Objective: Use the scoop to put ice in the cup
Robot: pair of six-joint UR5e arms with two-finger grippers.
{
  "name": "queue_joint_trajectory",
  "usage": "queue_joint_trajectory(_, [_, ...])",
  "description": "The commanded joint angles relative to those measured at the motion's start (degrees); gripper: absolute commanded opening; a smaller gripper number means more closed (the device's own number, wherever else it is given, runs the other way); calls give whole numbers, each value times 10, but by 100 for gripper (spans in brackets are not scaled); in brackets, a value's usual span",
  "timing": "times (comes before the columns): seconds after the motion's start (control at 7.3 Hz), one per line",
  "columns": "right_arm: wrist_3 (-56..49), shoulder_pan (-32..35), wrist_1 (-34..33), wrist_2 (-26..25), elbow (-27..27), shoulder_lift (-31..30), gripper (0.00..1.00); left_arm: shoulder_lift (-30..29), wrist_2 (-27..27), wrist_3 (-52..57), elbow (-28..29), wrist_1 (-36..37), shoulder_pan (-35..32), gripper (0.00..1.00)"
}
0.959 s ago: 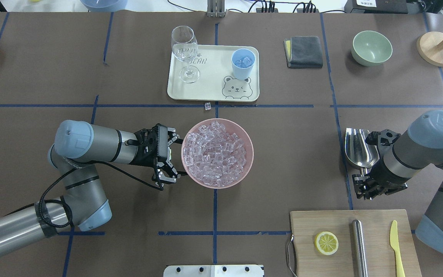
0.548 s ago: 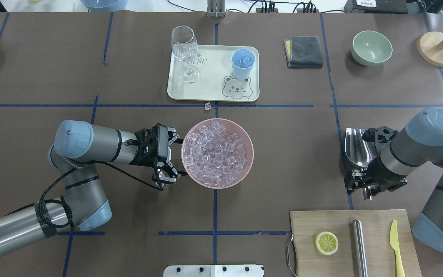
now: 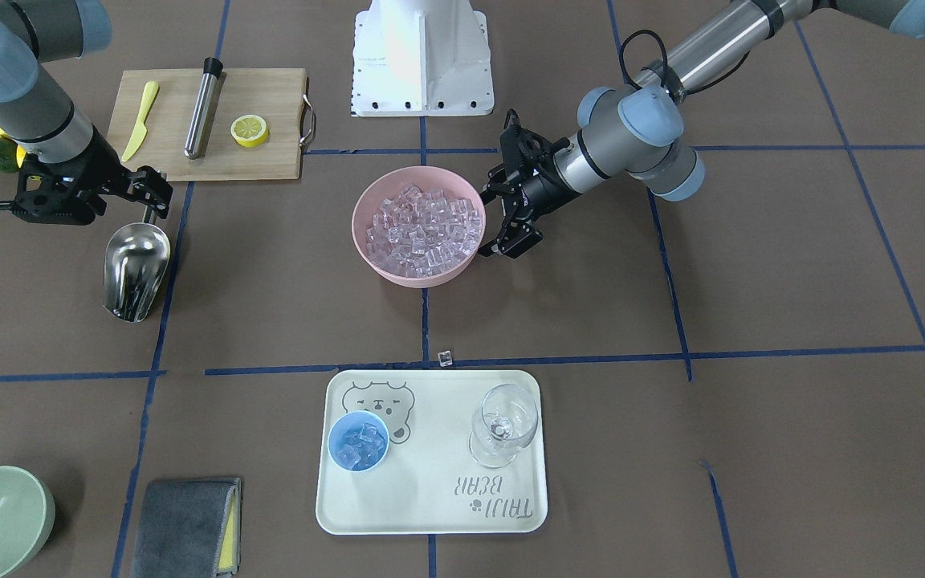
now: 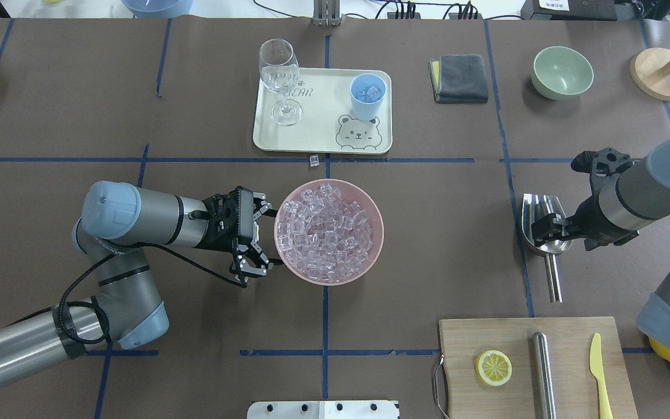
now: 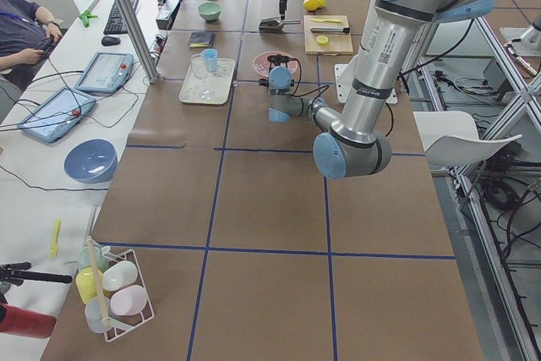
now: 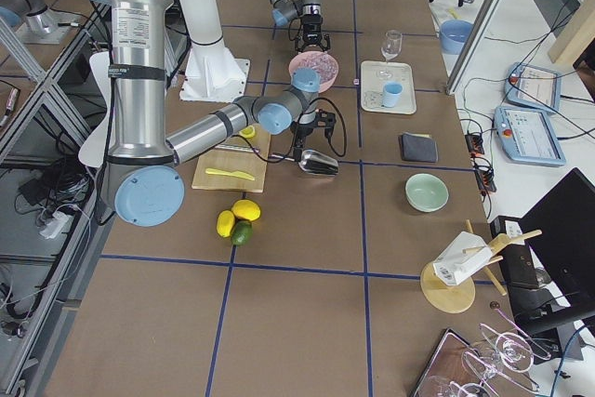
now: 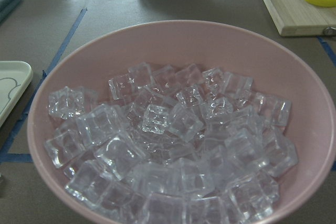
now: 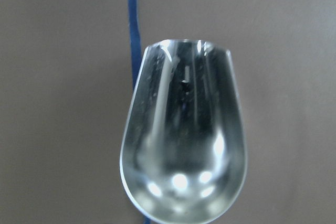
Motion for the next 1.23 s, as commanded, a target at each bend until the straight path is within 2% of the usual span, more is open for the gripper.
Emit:
queue_joint_trajectory(0.0, [-188,89,-4,-5,-40,-4,100,1,0,0,-1,0,0,100])
queue_joint_trajectory(0.14, [-243,134,-4,12,-65,-4,100,1,0,0,0,0,-1,100])
queue_joint_trajectory(0.41, [-455,280,-5,91,-137,-15,100,2,0,0,0,0,0,100])
queue_joint_trajectory(0.55, [-533,337,-16,107,-165,-17,100,3,0,1,0,0,0,100])
queue_joint_trajectory(0.69, [-614,388,-72,108,-167,-17,100,2,0,-1,-1,0,-1,100])
queue_joint_trajectory(0.82, [-643,420,-124,102,-149,-16,100,2,0,-2,-1,0,-3,100])
queue_joint_trajectory(1.1, [-638,420,-128,100,-145,-23,100,8,-5,-3,-17,10,-33,100])
